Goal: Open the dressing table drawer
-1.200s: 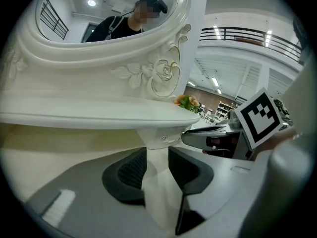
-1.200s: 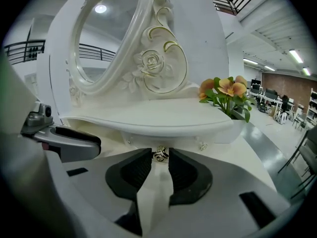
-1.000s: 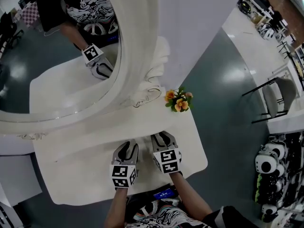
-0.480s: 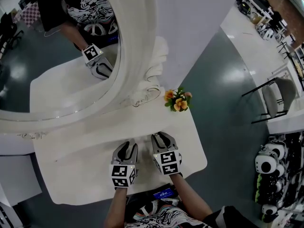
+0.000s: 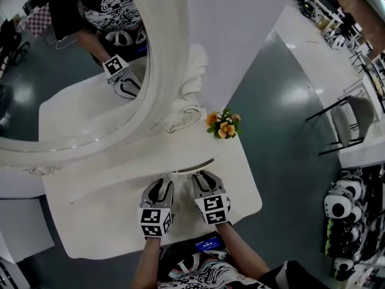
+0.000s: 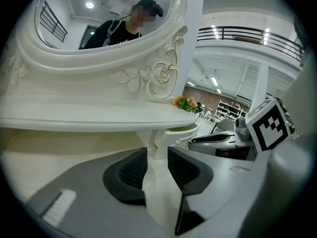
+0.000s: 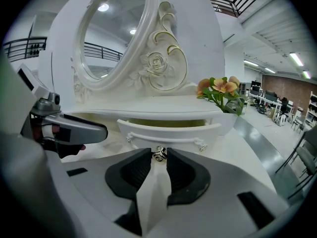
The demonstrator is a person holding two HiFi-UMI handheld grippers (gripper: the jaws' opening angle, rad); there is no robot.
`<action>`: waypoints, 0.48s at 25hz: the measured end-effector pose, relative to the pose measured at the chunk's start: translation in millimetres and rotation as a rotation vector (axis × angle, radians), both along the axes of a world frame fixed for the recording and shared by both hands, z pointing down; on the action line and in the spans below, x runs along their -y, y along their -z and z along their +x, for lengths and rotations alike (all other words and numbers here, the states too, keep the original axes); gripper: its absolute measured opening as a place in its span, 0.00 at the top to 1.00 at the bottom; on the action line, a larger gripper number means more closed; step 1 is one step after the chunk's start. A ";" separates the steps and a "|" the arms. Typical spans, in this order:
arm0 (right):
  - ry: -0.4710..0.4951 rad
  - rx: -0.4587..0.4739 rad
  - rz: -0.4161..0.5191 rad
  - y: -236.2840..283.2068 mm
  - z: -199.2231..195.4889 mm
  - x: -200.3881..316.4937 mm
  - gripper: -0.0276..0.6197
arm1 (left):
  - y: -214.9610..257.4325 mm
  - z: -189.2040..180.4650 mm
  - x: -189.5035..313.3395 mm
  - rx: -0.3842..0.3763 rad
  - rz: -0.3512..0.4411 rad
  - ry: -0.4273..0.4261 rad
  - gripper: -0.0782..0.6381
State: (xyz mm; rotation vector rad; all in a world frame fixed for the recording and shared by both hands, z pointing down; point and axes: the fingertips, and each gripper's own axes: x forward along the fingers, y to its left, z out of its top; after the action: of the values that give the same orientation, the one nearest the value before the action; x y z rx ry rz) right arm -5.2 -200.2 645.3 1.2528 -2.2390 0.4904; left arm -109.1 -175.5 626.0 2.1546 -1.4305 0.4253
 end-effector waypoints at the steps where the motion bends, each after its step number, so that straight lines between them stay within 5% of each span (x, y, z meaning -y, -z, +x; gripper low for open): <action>1: -0.001 -0.001 0.001 -1.1 1.0 -1.8 0.80 | -0.2 -0.1 -0.5 0.001 0.000 0.000 0.71; 12: -0.005 -0.007 -0.002 -1.0 5.6 -13.6 0.80 | 3.8 -3.8 -4.4 0.006 0.010 0.000 0.71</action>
State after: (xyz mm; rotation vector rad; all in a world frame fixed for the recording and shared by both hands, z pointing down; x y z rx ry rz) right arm 0.4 -186.6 646.4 1.2572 -2.2294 0.4888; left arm -113.0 -171.2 622.1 2.1629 -1.4392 0.4256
